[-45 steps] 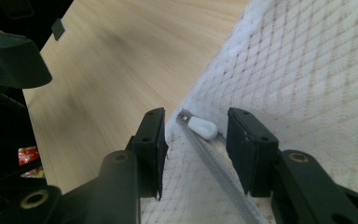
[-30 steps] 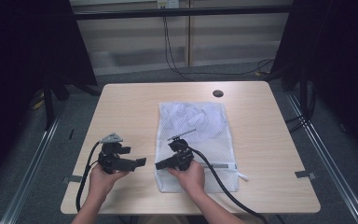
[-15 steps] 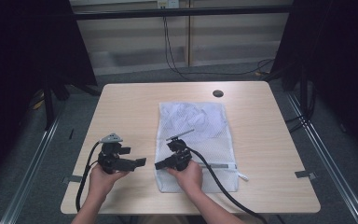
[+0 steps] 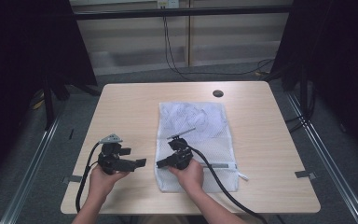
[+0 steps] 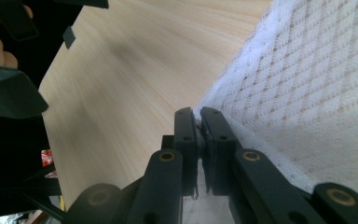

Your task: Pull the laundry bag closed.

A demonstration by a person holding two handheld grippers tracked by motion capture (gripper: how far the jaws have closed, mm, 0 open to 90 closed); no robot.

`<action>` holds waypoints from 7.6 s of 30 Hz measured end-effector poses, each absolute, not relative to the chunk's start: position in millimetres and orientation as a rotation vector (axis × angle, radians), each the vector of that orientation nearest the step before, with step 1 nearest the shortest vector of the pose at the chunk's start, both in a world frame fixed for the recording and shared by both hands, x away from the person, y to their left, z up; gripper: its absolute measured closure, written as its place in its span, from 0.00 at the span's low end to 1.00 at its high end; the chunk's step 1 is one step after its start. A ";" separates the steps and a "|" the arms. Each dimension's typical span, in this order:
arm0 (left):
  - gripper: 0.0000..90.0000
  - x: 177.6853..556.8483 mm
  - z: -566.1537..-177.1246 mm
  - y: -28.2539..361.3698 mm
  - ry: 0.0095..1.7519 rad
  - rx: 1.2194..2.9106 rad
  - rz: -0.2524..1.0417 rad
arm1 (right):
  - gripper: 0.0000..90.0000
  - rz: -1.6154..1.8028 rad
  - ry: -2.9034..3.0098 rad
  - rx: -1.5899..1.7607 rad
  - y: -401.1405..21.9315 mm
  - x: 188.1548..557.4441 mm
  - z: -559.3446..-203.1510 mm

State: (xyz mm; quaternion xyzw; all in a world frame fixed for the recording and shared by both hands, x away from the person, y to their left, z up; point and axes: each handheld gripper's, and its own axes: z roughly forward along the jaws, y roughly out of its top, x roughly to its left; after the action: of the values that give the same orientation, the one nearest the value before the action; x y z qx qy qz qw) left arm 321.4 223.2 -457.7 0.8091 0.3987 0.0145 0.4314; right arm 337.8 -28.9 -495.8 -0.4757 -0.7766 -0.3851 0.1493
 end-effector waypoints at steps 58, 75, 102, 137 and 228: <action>0.48 321.0 -481.0 167.9 0.973 2.006 -0.316 | 0.95 -1.238 -2.176 -1.347 -47.2 337.0 -464.0; 0.74 319.2 -483.5 157.9 0.990 2.031 -0.310 | 0.95 -1.250 -2.184 -1.334 -48.3 334.4 -460.3; 0.98 321.4 -481.5 162.2 1.041 1.989 -0.328 | 0.96 -1.271 -2.168 -1.319 -52.3 333.7 -457.3; 0.99 321.9 -477.3 165.4 1.063 1.971 -0.322 | 0.96 -1.260 -2.168 -1.331 -74.1 330.2 -458.3; 0.99 320.5 -474.3 168.3 1.082 1.930 -0.346 | 0.96 -1.278 -2.140 -1.393 -151.4 320.3 -468.9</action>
State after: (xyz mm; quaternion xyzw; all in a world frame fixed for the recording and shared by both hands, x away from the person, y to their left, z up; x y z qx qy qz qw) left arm 320.5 168.3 -474.3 0.7756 0.4349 -0.1390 0.4359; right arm 320.3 -151.4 -468.9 -0.4829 -0.7417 -0.4431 0.1424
